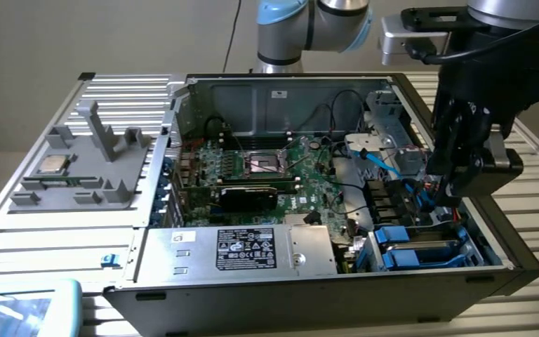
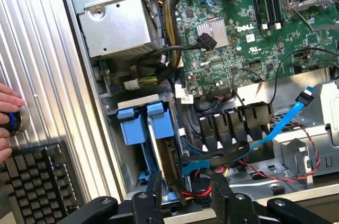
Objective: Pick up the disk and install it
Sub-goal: 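Insert the first disk wire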
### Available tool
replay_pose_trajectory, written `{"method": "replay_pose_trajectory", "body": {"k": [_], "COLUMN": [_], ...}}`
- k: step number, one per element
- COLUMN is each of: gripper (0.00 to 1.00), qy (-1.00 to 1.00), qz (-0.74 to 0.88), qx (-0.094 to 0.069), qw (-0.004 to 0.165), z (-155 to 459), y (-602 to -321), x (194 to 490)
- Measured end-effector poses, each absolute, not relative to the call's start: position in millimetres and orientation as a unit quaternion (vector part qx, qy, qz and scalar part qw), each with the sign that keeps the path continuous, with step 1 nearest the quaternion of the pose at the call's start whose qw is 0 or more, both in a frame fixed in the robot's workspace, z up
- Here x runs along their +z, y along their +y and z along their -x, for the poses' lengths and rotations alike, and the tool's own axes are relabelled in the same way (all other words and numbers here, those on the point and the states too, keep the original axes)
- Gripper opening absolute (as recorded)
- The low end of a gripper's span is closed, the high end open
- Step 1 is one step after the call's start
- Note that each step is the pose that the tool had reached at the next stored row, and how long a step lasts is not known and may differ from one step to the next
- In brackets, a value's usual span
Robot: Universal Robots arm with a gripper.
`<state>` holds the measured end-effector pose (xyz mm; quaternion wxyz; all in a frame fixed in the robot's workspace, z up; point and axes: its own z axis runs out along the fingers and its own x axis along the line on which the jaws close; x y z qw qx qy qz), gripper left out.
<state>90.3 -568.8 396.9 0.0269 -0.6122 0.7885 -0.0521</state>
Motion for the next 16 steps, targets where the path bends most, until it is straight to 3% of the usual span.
{"method": "replay_pose_trajectory", "body": {"k": [4,11,16], "gripper": [0.50,0.50,0.50], "qy": [0.789,0.790,0.789], "qz": [0.612,0.611,0.613], "qx": [-0.037,-0.003,0.006], "qw": [0.024,0.044,0.048], "z": [-90,-91,-92], "y": [-580,-598,-607], "x": [397,395,394]}}
